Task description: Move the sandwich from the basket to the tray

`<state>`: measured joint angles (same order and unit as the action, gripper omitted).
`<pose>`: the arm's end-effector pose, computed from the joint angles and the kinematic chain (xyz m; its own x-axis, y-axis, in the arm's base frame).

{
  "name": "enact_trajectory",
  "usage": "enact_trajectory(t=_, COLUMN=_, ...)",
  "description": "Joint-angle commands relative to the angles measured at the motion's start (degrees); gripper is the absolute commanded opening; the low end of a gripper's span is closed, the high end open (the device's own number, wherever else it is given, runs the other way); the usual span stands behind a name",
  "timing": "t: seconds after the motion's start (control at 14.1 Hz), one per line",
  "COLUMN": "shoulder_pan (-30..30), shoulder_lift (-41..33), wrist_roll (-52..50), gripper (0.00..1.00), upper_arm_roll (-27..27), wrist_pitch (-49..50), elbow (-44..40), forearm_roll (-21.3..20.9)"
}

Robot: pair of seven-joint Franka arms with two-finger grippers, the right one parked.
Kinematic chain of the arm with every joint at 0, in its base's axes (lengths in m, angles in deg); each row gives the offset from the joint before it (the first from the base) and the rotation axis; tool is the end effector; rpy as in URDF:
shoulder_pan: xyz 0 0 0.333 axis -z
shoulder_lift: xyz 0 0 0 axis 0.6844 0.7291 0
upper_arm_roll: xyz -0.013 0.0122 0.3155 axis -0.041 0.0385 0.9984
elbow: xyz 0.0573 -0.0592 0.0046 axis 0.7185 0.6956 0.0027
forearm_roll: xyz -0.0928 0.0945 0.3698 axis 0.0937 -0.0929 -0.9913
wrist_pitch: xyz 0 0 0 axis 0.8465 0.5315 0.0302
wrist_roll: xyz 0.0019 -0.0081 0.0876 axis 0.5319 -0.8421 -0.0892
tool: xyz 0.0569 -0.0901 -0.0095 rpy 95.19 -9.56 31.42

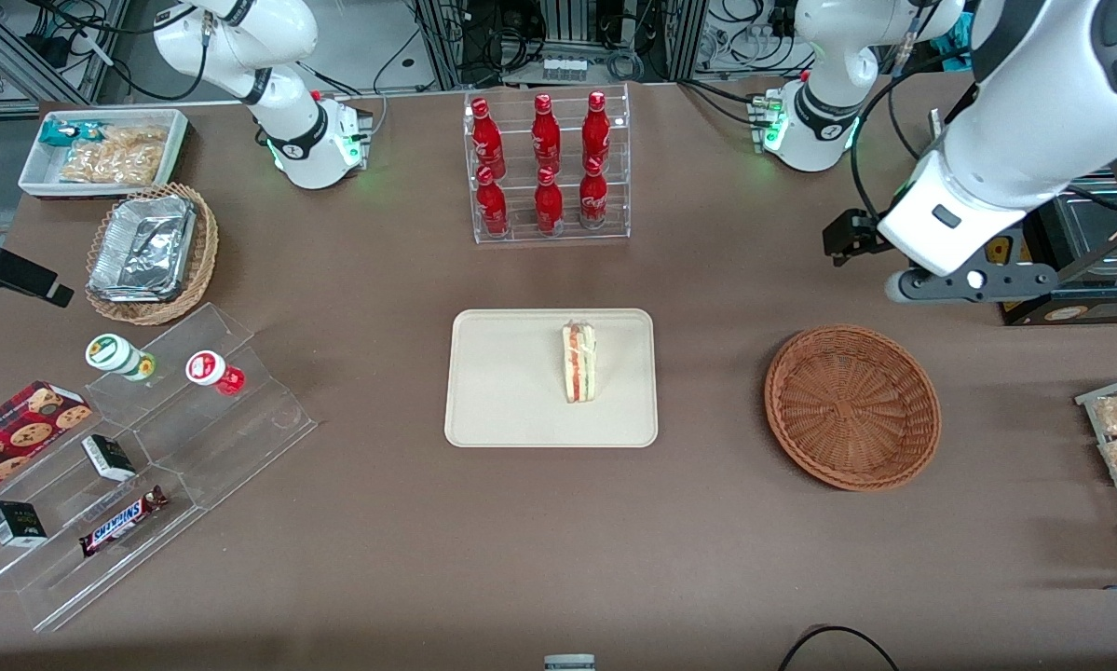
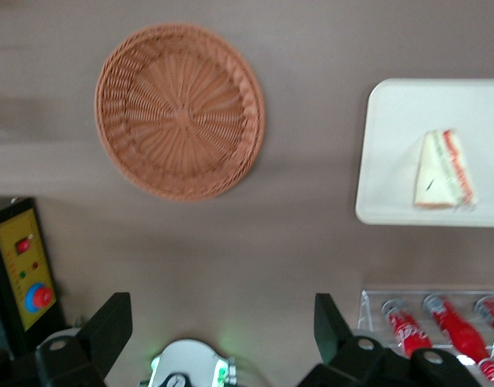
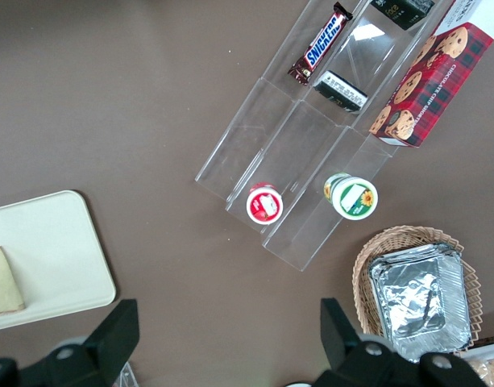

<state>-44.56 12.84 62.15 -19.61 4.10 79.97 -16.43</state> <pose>0.5437 -0.1750 0.6284 0.9842 0.0031 -0.1770 -0.0108 -0.9969 -0.0778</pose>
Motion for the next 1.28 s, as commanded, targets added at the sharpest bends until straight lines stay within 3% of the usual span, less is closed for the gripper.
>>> enact_trajectory(t=0.0, shoulder_pan=-1.62, shoulder_lift=-9.25, wrist_roll=0.83, gripper=1.0, upper_arm_roll=1.08, wrist_pitch=-1.65, elbow=11.47, forearm_roll=0.16)
enact_trajectory(t=1.21, shoulder_pan=-2.14, shoulder_lift=-8.47, wrist_roll=2.68, gripper=1.0, upper_arm_roll=1.44, wrist_pitch=-2.55, elbow=9.38, forearm_roll=1.92)
